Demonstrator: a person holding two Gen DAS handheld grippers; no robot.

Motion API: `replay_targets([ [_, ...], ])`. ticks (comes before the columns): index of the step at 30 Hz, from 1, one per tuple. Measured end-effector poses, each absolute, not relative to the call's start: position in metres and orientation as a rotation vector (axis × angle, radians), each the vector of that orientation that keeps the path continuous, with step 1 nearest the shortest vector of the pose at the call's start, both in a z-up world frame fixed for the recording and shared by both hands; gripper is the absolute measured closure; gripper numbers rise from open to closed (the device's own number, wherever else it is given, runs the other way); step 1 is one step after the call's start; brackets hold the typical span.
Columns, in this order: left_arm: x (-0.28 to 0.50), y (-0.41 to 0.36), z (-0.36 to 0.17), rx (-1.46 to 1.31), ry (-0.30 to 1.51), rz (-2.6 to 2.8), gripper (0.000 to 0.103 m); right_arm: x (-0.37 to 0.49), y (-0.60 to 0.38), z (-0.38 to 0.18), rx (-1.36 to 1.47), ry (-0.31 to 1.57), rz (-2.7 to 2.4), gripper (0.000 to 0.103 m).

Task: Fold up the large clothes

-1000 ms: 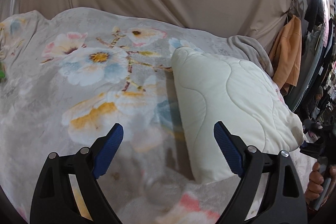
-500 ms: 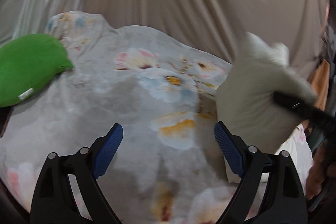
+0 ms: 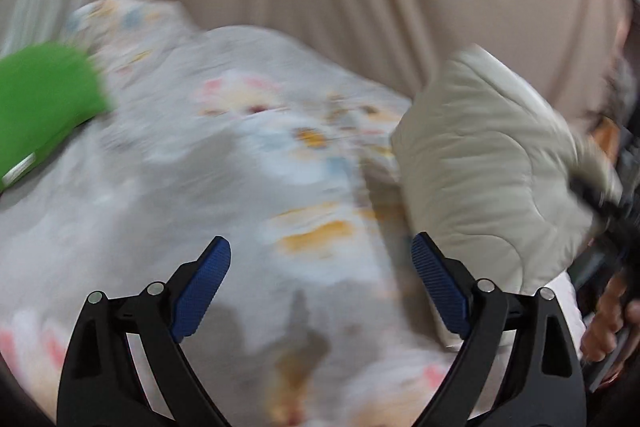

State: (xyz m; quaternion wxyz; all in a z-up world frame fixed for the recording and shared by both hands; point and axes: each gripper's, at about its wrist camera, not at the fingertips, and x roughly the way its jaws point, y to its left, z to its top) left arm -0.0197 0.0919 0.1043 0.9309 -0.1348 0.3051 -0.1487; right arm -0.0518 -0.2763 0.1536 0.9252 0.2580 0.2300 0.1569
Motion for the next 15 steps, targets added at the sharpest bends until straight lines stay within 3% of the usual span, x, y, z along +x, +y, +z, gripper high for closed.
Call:
replay_targets([
  [4, -0.007, 0.027, 0.122, -0.231, 0.607, -0.498, 0.013, -0.104, -0.380, 0.069, 0.708, 0.585, -0.019, 0.090],
  [9, -0.001, -0.085, 0.116, -0.120, 0.643, -0.664, 0.013, -0.120, -0.405, 0.001, 0.846, 0.609, -0.023, 0.086],
  [12, 0.003, -0.139, 0.093, -0.037, 0.713, -0.682, 0.014, -0.122, -0.409, 0.004, 0.890, 0.602, 0.048, 0.078],
  [15, 0.003, -0.172, 0.067, 0.061, 0.756, -0.628, 0.013, -0.133, -0.415, 0.024, 0.887, 0.611, 0.015, 0.057],
])
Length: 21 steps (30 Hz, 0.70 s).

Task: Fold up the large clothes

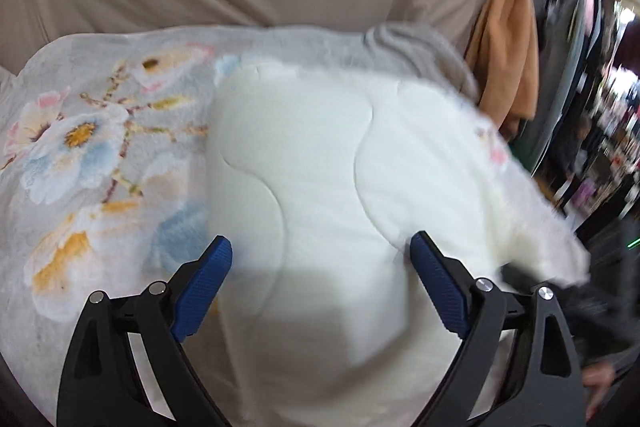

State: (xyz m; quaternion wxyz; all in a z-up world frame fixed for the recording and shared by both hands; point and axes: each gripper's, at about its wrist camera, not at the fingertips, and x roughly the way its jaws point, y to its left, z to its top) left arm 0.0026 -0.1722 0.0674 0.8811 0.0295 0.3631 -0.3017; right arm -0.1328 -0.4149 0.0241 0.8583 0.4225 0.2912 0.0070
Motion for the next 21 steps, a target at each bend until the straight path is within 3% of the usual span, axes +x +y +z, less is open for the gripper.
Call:
replay_targets([
  [5, -0.007, -0.184, 0.065, 0.091, 0.714, -0.575, 0.011, -0.157, -0.434, 0.097, 0.734, 0.464, -0.124, 0.056],
  [8, -0.005, -0.184, 0.066, 0.086, 0.722, -0.569, 0.011, -0.122, -0.422, 0.140, 0.582, 0.435, -0.111, 0.062],
  [10, -0.002, -0.183, 0.065, 0.085, 0.724, -0.562, 0.010, -0.088, -0.410, 0.151, 0.481, 0.456, -0.086, 0.073],
  [13, 0.002, -0.184, 0.064, 0.092, 0.725, -0.555, 0.010, -0.033, -0.393, 0.144, 0.391, 0.527, -0.077, 0.085],
  [21, 0.000, -0.191, 0.065, 0.103, 0.706, -0.588, 0.007, 0.037, -0.414, 0.044, 0.390, 0.721, -0.150, 0.093],
])
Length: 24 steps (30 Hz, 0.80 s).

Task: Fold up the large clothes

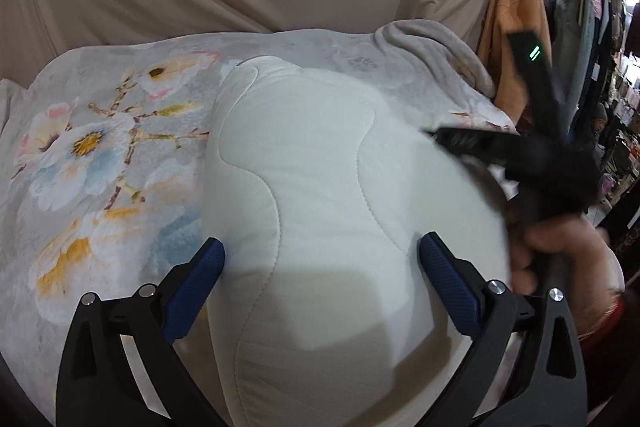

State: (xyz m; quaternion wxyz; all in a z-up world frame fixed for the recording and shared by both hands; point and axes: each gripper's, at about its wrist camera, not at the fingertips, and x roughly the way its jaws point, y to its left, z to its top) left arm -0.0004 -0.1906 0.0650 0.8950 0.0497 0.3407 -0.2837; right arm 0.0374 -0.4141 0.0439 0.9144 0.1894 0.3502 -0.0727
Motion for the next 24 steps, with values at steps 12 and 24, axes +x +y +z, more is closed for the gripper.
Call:
replay_targets([
  [12, 0.000, -0.197, 0.056, 0.147, 0.708, -0.540, 0.005, -0.014, -0.420, 0.042, 0.483, 0.642, -0.163, 0.091],
  [24, 0.001, -0.195, 0.055, 0.154, 0.711, -0.524, 0.005, -0.116, -0.371, 0.065, 0.376, 0.638, -0.171, 0.083],
])
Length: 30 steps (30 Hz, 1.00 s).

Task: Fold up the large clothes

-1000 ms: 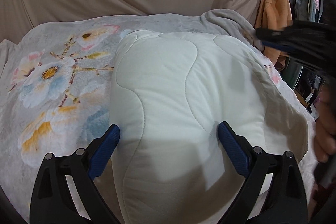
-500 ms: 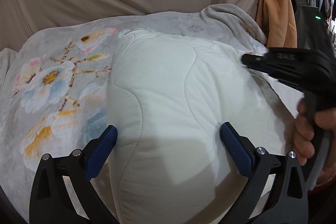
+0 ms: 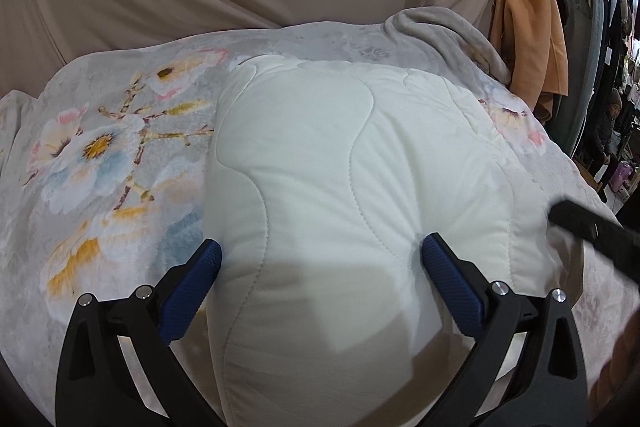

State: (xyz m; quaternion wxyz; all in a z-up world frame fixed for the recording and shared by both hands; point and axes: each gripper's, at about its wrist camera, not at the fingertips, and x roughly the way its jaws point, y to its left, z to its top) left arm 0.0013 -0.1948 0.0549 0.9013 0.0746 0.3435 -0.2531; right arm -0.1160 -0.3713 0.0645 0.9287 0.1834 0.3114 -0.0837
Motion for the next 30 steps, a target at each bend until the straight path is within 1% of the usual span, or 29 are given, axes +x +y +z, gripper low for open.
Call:
replay_targets([
  [1, 0.001, -0.195, 0.055, 0.157, 0.709, -0.525, 0.005, -0.120, -0.367, 0.059, 0.350, 0.655, -0.191, 0.091],
  [2, 0.000, -0.195, 0.055, 0.161, 0.705, -0.523, 0.005, -0.121, -0.365, 0.051, 0.334, 0.686, -0.196, 0.094],
  [5, -0.001, -0.195, 0.055, 0.171, 0.704, -0.522, 0.005, -0.119, -0.367, 0.032, 0.361, 0.737, -0.180, 0.095],
  [9, -0.004, -0.193, 0.054, 0.160, 0.714, -0.521, 0.005, -0.132, -0.362, 0.040, 0.351, 0.723, -0.183, 0.094],
  [12, -0.007, -0.192, 0.053, 0.162, 0.715, -0.527, 0.005, -0.126, -0.361, 0.019, 0.354, 0.775, -0.184, 0.095],
  [14, -0.013, -0.193, 0.051, 0.183, 0.707, -0.524, 0.005, -0.125, -0.360, 0.010, 0.346, 0.777, -0.190, 0.095],
  [17, -0.020, -0.186, 0.051, 0.191, 0.722, -0.548, 0.005, -0.132, -0.355, 0.023, 0.343, 0.767, -0.194, 0.095],
  [20, -0.021, -0.165, 0.063, 0.138, 0.758, -0.598, 0.006, -0.146, -0.364, 0.050, 0.396, 0.701, -0.166, 0.082],
  [21, -0.021, -0.159, 0.069, 0.116, 0.757, -0.605, 0.006, -0.151, -0.371, 0.060, 0.408, 0.671, -0.182, 0.064],
  [22, -0.020, -0.153, 0.074, 0.098, 0.753, -0.606, 0.006, -0.153, -0.376, 0.066, 0.412, 0.649, -0.200, 0.041],
  [24, -0.011, -0.141, 0.087, 0.028, 0.755, -0.634, 0.005, -0.148, -0.388, 0.072, 0.419, 0.637, -0.228, 0.027],
  [27, 0.018, -0.132, 0.090, -0.091, 0.814, -0.679, 0.005, -0.121, -0.406, 0.057, 0.507, 0.715, -0.200, 0.026],
  [29, 0.037, -0.135, 0.079, -0.131, 0.882, -0.714, 0.005, -0.103, -0.412, 0.041, 0.562, 0.770, -0.152, 0.026],
  [30, 0.046, -0.138, 0.070, -0.147, 0.924, -0.727, 0.005, -0.096, -0.412, 0.033, 0.582, 0.788, -0.128, 0.024],
])
